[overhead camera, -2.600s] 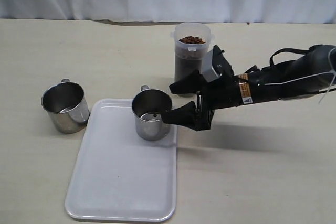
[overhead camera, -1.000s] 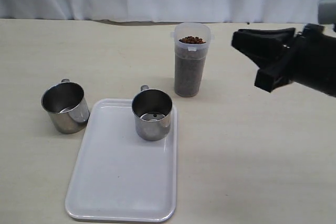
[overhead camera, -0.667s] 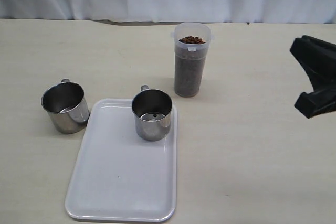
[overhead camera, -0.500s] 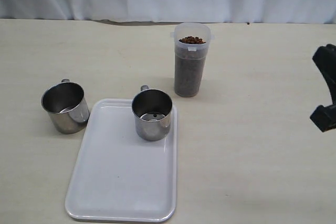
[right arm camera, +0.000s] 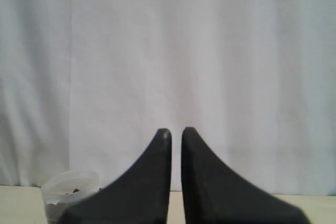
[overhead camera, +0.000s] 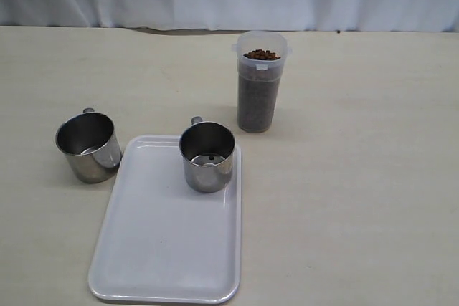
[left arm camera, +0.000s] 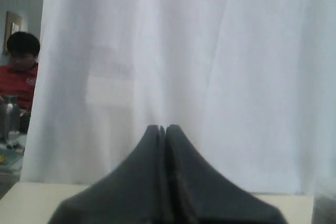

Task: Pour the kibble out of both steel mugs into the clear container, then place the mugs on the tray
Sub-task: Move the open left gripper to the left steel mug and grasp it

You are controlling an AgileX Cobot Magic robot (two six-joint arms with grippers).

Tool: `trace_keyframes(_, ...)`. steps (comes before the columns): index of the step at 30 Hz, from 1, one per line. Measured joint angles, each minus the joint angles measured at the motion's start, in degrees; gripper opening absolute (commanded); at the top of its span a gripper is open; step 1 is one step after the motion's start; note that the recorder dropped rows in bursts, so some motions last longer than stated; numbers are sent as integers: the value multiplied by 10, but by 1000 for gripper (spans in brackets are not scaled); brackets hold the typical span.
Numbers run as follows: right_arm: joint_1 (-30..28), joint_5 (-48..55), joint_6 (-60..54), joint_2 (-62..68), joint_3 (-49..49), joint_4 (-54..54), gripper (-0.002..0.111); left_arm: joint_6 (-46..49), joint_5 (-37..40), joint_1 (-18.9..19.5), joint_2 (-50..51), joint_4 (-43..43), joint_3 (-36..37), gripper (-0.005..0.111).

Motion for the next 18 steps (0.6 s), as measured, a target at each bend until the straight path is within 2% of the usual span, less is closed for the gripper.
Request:
trace_keyframes(2, 0, 6, 0, -6, 0, 2, 5, 0, 2, 0, 73, 31, 0, 0)
trace_keyframes(6, 0, 10, 0, -7, 0, 2, 5, 20, -41, 0, 288, 86, 0, 0)
trace_keyframes(15, 0, 12, 0, -8, 0, 2, 5, 157, -186, 0, 617, 91, -14, 1)
trace_keyframes(18, 0, 12, 0, -8, 0, 2, 5, 212, -231, 0, 713, 66, -23, 11)
